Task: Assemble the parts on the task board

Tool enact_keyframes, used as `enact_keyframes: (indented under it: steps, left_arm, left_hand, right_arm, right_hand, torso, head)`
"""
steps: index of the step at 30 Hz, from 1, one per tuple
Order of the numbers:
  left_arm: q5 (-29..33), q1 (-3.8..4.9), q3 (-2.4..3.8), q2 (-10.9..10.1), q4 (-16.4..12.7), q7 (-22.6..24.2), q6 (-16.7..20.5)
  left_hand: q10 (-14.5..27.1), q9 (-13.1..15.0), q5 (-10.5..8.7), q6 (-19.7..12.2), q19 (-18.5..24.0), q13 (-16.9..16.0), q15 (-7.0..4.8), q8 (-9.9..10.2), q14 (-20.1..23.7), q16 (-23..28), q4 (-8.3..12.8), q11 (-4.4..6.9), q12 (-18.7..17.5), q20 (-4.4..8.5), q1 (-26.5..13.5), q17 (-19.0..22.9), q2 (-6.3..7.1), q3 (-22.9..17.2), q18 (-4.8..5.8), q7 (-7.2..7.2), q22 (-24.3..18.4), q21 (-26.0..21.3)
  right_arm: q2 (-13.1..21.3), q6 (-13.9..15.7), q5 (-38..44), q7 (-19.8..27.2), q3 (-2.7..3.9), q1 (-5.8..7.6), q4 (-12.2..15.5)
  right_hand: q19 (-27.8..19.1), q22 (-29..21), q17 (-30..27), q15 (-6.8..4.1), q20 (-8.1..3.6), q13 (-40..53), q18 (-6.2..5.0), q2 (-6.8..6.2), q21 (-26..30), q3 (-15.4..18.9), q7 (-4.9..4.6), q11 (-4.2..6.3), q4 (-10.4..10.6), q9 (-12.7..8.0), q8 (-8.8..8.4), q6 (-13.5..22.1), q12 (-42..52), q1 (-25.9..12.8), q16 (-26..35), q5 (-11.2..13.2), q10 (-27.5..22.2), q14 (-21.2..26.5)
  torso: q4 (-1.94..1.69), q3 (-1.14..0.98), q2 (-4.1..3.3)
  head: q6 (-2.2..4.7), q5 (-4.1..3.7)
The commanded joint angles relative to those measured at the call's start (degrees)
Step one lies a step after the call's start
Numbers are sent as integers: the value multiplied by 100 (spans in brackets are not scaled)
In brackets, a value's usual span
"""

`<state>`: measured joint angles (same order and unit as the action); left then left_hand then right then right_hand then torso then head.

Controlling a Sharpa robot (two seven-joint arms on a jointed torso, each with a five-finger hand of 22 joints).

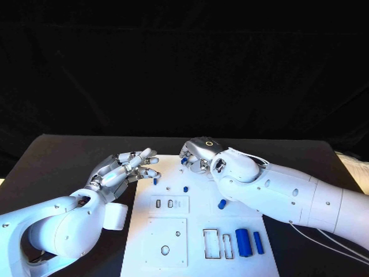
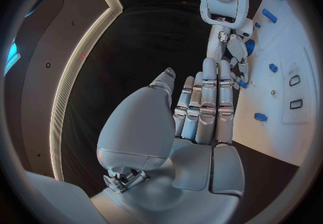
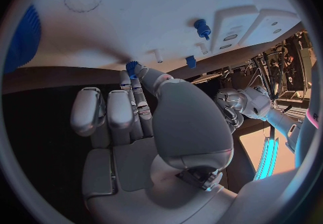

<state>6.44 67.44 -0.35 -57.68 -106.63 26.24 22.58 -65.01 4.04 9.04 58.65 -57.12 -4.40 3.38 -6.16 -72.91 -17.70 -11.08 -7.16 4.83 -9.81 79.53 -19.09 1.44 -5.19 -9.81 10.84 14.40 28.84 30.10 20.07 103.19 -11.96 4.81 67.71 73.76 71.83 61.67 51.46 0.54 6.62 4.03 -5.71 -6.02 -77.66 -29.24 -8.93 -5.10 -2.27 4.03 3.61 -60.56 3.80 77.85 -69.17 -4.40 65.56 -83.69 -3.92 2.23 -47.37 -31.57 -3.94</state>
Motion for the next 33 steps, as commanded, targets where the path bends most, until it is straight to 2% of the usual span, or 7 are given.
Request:
enact_keyframes:
  steps: [1,6,16,21,23,27,33]
  left_arm:
    - [10,11,5,11,-16,10,-32]
    - [10,11,5,10,-11,4,-32]
    - [10,12,4,-40,-20,-2,-37]
    - [10,12,3,-53,-18,-3,-41]
    - [10,12,3,-53,-15,-3,-42]
    - [10,11,3,-53,-10,-5,-46]
    - [10,11,3,-46,2,-8,-53]
  left_hand:
    - [-2,-8,-40,7,46,5,31,41,15,-29,28,-40,-37,-5,36,-11,14,7,-41,38,8,41]
    - [-2,-8,-40,7,46,5,31,41,15,-29,28,-40,-37,-5,36,-11,14,7,-41,38,8,41]
    - [3,-8,-41,3,59,6,36,49,29,-25,31,-44,-47,-7,32,-26,14,9,-40,42,16,50]
    - [3,-8,-41,3,63,6,37,51,34,-23,33,-44,-49,-8,34,-30,13,9,-40,42,18,52]
    - [3,-8,-41,3,63,6,37,51,34,-23,33,-44,-49,-8,34,-30,13,9,-40,42,18,52]
    - [1,-7,-40,6,69,5,37,52,40,-21,37,-44,-51,-9,38,-35,11,6,-39,41,21,55]
    - [1,-7,-40,6,69,5,37,52,40,-21,37,-44,-51,-9,38,-35,11,6,-39,41,21,55]
  right_arm:
    - [-4,-90,82,-116,-5,-7,-20]
    - [69,46,47,-133,-6,-8,82]
    - [1153,577,-1230,-93,81,-14,1009]
    - [1802,265,-1772,-329,142,-16,1449]
    - [1961,55,-1839,-458,155,-16,1529]
    - [2111,-260,-1790,-682,167,-16,1560]
    - [2127,-501,-1677,-856,172,-17,1488]
  right_hand:
    - [-305,-442,-416,84,65,-66,-79,-219,233,221,-47,-150,66,-53,-12,464,-49,-135,270,146,-664,96]
    - [-489,-765,-732,163,155,-45,-143,-212,433,625,-26,-241,121,-32,-4,878,-23,-60,494,145,-1206,157]
    - [-124,-296,-221,53,67,15,-51,-46,205,688,-138,-92,255,16,121,312,334,44,141,-210,-50,-34]
    - [327,392,433,-219,-137,580,76,-330,-153,1031,116,267,439,-4,68,283,1266,-237,-299,-556,1562,-174]
    - [548,743,892,-285,-234,1063,153,-401,-332,1274,173,326,540,-10,46,294,1742,-314,-588,-678,1694,-246]
    - [753,1145,1623,-230,-250,4314,213,-297,-536,1853,188,304,821,-8,39,351,4612,-157,-1044,-726,1393,-291]
    - [844,1347,1979,-211,-186,5552,256,-175,-631,2212,124,256,1151,-8,45,373,5608,-35,-1240,-723,1293,-319]
  torso:
    - [-1,-2,-4]
    - [-3,-8,-3]
    - [53,-5,6]
    - [122,-18,22]
    - [138,-27,30]
    - [151,-28,33]
    - [139,-23,30]
  head:
    - [8,4]
    - [16,-5]
    - [21,-24]
    - [3,-42]
    - [4,-40]
    - [12,-39]
    - [1,-49]
